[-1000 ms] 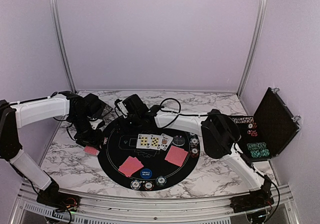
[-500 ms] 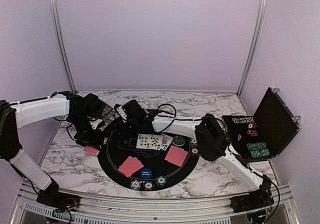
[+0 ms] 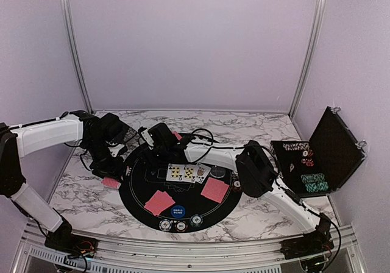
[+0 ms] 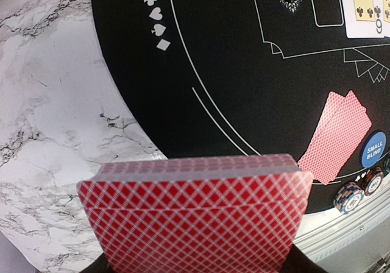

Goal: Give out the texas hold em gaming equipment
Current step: Pick up the all-in button from the poker table mat.

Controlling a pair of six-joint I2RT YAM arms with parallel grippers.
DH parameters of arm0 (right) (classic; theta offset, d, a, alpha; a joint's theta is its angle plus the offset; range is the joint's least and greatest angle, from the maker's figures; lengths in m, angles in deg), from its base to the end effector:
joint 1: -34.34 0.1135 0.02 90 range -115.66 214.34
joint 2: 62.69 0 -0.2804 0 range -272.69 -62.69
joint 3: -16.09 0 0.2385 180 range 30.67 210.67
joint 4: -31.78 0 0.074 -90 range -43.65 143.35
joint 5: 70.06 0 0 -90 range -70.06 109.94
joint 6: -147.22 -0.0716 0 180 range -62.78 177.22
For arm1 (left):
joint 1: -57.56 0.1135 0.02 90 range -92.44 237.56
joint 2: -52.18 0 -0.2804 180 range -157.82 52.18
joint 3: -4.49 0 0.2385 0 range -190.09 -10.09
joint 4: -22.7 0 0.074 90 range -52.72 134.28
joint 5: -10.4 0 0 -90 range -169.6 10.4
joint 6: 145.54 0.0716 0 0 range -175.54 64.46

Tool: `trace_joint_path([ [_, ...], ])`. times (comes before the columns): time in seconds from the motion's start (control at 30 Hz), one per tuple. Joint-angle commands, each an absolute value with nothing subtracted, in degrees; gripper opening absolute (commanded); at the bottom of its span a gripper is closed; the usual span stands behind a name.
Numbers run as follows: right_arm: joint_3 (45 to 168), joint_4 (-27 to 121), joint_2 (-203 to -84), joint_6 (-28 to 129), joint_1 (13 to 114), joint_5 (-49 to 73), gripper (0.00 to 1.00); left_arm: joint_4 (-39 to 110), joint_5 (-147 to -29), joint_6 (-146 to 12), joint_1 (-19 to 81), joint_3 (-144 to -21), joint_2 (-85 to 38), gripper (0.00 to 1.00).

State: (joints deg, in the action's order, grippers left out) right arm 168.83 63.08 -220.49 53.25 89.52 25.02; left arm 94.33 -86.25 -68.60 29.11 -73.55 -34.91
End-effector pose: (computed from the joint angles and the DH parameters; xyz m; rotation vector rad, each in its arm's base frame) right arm 0.3673 0.5170 0.1123 -0.9241 2.0448 0.4732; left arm 0.2289 -0.1334 0.2128 0.4186 2.9912 -0.2513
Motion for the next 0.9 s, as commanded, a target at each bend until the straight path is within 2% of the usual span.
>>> trace_joint_path([
  [0.0,170.8,62.6,-222.8,54.0,89.5,25.7,0.97,94.7,-86.8,-68.5,29.4,-74.4,-33.2,0.57],
  [0.27,170.1,62.6,-223.3,53.9,89.6,25.5,0.94,94.7,-86.9,-68.5,29.4,-74.3,-33.0,0.57],
  [0.67,167.2,62.5,-221.0,53.3,89.7,25.4,0.71,94.8,-86.8,-68.4,29.4,-74.4,-33.3,0.57],
  [0.87,165.5,61.6,-217.7,53.2,89.8,24.8,0.64,94.7,-86.7,-68.3,29.4,-74.4,-33.3,0.57],
])
